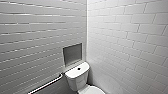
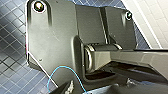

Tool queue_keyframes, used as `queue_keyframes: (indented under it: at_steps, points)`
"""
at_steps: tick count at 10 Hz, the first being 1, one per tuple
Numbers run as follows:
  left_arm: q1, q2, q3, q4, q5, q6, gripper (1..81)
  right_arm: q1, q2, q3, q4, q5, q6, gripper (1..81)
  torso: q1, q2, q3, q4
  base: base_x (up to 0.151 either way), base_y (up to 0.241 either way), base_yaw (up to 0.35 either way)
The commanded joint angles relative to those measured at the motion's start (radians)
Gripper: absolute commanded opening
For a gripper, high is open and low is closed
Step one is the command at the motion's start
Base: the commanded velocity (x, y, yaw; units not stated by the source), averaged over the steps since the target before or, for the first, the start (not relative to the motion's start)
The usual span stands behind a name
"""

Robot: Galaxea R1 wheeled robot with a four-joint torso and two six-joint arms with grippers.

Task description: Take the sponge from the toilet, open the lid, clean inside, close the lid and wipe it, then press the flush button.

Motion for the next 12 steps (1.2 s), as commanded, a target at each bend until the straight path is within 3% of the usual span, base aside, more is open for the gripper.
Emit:
queue_keyframes:
  at_steps: [1, 10, 12]
  points:
    - [-0.043, -0.008, 0.013, -0.002, 0.053, 0.005, 81.1, 0.039, -0.010, -0.002, 0.015, -0.052, -0.005, 1.0, 0.000, 0.000, 0.000, 0.000, 0.000, 0.000, 0.000]
    - [-0.043, -0.010, 0.013, 0.001, 0.051, 0.007, 81.1, 0.035, 0.000, -0.017, 0.015, -0.052, -0.004, 1.0, 0.000, 0.000, 0.000, 0.000, 0.000, 0.000, 0.000]
    - [-0.043, -0.007, 0.013, 0.001, 0.051, 0.009, 81.1, 0.030, 0.001, -0.020, 0.015, -0.052, -0.004, 1.0, -0.001, 0.000, 0.000, 0.000, 0.072, 0.000, 0.000]
